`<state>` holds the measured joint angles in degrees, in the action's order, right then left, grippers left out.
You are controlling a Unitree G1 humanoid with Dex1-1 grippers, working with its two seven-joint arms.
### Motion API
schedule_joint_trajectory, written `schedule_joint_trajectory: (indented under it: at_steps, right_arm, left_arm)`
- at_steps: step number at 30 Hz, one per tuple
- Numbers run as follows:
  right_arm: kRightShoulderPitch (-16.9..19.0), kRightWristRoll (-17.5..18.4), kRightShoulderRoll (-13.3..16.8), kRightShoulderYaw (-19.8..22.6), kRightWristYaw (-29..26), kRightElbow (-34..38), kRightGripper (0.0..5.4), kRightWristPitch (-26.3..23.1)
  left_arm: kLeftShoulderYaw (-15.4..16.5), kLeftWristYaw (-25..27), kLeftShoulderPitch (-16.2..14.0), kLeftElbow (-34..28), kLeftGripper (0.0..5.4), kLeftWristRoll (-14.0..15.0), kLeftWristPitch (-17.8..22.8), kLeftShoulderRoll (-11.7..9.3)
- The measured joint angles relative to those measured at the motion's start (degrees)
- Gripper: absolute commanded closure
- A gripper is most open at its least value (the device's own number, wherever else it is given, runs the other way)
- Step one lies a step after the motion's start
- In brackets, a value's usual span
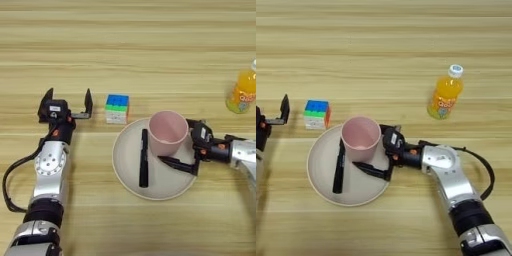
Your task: Move the objects on the table
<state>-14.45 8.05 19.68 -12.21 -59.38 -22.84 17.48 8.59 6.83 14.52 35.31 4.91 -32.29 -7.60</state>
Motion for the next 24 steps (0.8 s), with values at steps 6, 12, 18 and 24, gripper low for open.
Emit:
schedule_joint_trajectory:
  at_steps: [6,12,18,24]
  right_arm:
    - [0.0,0.0,0.0,-0.7,0.2,0.0,0.96,0.2]
    - [0.0,0.0,-0.1,-0.8,1.1,0.0,1.35,0.2]
    - [-0.6,0.2,-0.6,-0.7,1.6,0.2,1.35,0.1]
    - [-2.0,1.4,-2.0,2.0,5.2,0.3,1.35,-0.4]
  left_arm:
    - [0.0,-0.1,0.0,-0.2,0.00,0.0,0.0,0.1]
    - [-0.1,-0.2,0.0,-0.5,0.00,0.0,0.0,0.1]
    - [-0.2,-0.3,0.0,-0.5,0.00,0.0,0.0,0.1]
    - [-0.3,-0.4,0.0,-0.5,0.00,0.0,0.0,0.1]
